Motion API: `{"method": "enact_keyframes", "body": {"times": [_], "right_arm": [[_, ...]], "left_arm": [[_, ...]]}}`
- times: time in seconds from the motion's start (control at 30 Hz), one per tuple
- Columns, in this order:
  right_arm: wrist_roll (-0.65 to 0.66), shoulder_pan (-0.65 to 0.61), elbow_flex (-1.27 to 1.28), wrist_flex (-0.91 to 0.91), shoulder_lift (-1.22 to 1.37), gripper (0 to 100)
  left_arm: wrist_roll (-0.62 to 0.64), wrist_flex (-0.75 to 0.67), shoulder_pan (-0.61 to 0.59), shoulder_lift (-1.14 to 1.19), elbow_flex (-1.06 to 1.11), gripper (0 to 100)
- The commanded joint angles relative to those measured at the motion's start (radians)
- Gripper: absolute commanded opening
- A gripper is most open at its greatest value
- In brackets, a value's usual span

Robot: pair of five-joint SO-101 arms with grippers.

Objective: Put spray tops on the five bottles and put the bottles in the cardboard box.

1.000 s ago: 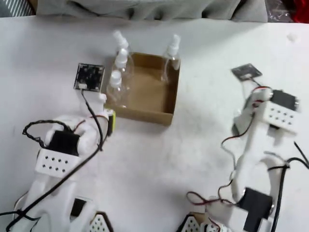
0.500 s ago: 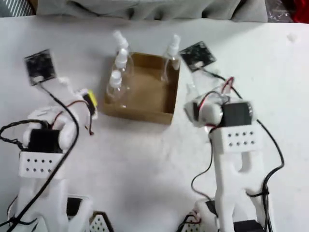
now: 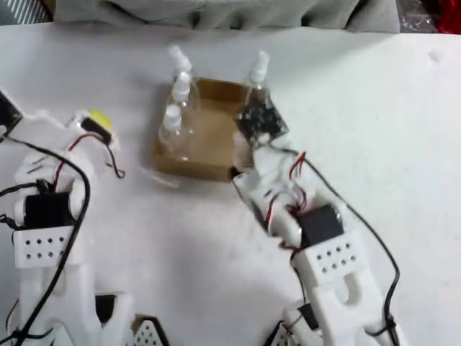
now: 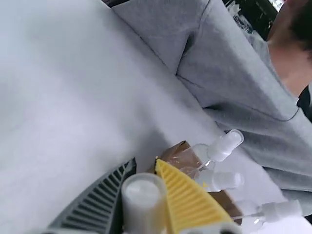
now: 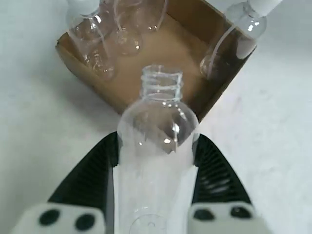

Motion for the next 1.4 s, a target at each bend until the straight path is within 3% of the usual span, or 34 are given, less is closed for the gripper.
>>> {"method": "enact_keyframes", "body": {"times": [0.0,0.13,0.3,0.5,0.73,0.93,1.1,1.37], "right_arm": [[-0.009,-0.038,0.135,-0.153,-0.142,1.6],[-0.005,-0.061,0.244,-0.220,-0.237,1.6],[0.002,-0.061,0.331,-0.252,-0.355,1.6],[0.003,-0.122,0.428,-0.252,-0.512,1.6],[0.003,-0.153,0.562,-0.278,-0.760,1.6],[0.005,-0.153,0.695,-0.315,-0.941,1.6],[0.061,-0.153,0.700,-0.315,-0.934,1.6],[0.061,-0.189,0.703,-0.295,-0.937,1.6]], "left_arm": [[0.061,-0.087,-0.010,-0.041,-0.072,2],[0.058,-0.092,-0.005,-0.084,-0.135,2],[-0.078,-0.092,0.019,-0.136,-0.255,2],[-0.081,-0.087,0.116,-0.102,-0.341,2],[-0.083,0.011,0.260,0.033,-0.485,2],[-0.083,0.153,0.278,0.139,-0.672,2],[-0.133,0.295,0.334,0.191,-0.804,2],[-0.137,0.321,0.328,0.214,-0.822,2]]}}
